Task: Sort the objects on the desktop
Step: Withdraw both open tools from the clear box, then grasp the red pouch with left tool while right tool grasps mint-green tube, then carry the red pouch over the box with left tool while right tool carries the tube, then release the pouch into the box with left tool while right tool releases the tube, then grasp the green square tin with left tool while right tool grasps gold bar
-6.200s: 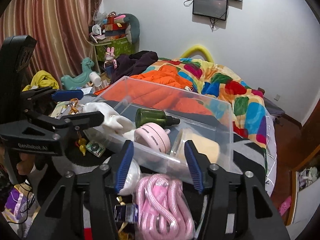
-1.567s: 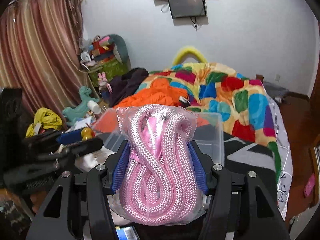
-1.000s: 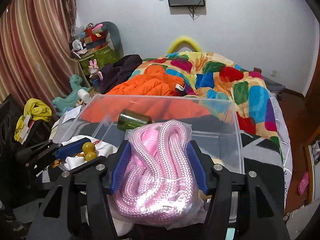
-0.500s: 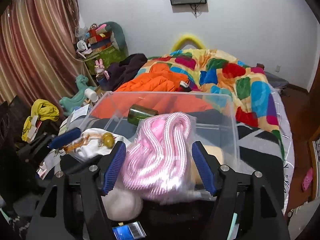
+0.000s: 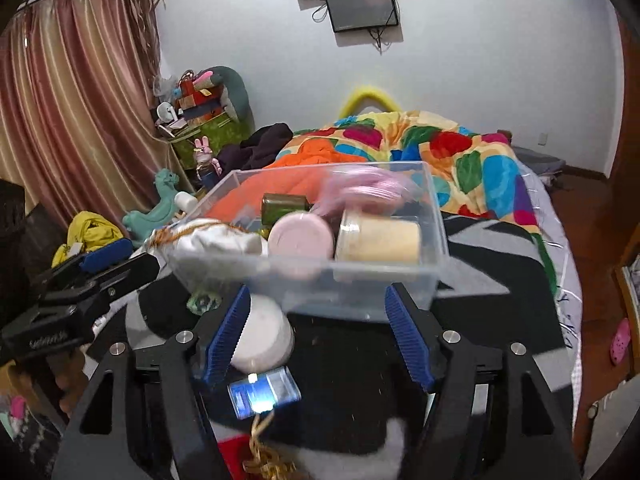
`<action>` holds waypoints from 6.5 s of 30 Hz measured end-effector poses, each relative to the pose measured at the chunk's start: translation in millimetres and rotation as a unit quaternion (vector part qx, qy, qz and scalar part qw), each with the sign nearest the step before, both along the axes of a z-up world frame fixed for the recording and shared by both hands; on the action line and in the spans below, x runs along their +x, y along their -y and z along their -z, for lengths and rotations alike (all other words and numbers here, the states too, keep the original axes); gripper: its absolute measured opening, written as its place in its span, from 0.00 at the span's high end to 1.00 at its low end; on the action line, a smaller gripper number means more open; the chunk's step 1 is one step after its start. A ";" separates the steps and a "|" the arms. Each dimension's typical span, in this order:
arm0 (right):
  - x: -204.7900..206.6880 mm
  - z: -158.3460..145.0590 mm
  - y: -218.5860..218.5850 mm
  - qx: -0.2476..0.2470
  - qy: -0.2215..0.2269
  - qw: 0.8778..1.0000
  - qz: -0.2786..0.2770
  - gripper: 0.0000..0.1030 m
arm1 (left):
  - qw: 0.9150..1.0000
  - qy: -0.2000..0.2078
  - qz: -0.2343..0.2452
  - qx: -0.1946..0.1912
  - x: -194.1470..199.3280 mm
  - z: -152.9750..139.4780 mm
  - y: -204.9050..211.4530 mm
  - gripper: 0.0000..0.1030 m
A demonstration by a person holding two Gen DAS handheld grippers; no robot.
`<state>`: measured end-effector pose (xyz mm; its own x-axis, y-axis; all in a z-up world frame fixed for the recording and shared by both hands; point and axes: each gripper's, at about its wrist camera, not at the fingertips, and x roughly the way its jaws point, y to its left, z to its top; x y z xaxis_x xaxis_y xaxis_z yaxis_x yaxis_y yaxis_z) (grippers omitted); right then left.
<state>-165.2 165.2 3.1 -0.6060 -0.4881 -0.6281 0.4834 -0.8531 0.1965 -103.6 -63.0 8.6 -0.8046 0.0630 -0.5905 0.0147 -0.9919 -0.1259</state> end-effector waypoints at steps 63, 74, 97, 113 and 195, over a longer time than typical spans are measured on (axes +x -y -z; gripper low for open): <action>-2.8 74.7 -54.5 0.107 0.010 0.987 0.118 0.47 | 0.993 0.003 0.065 -0.094 73.0 85.3 -105.6 0.86; 15.5 67.3 -51.6 0.064 0.017 0.996 0.068 0.78 | 0.998 -0.016 0.041 -0.049 80.1 62.9 -80.4 0.86; 46.4 8.2 -59.9 -0.028 -0.025 0.998 0.039 0.78 | 0.999 -0.051 0.016 0.000 51.6 2.8 -22.7 0.86; 12.4 -17.5 -31.7 -0.035 -0.048 0.998 0.029 0.78 | 0.993 -0.089 0.071 -0.024 4.4 -40.6 -29.8 0.86; 70.2 39.7 -67.9 0.113 -0.015 0.993 0.037 0.26 | 0.995 0.076 0.034 -0.052 6.7 45.0 8.7 0.26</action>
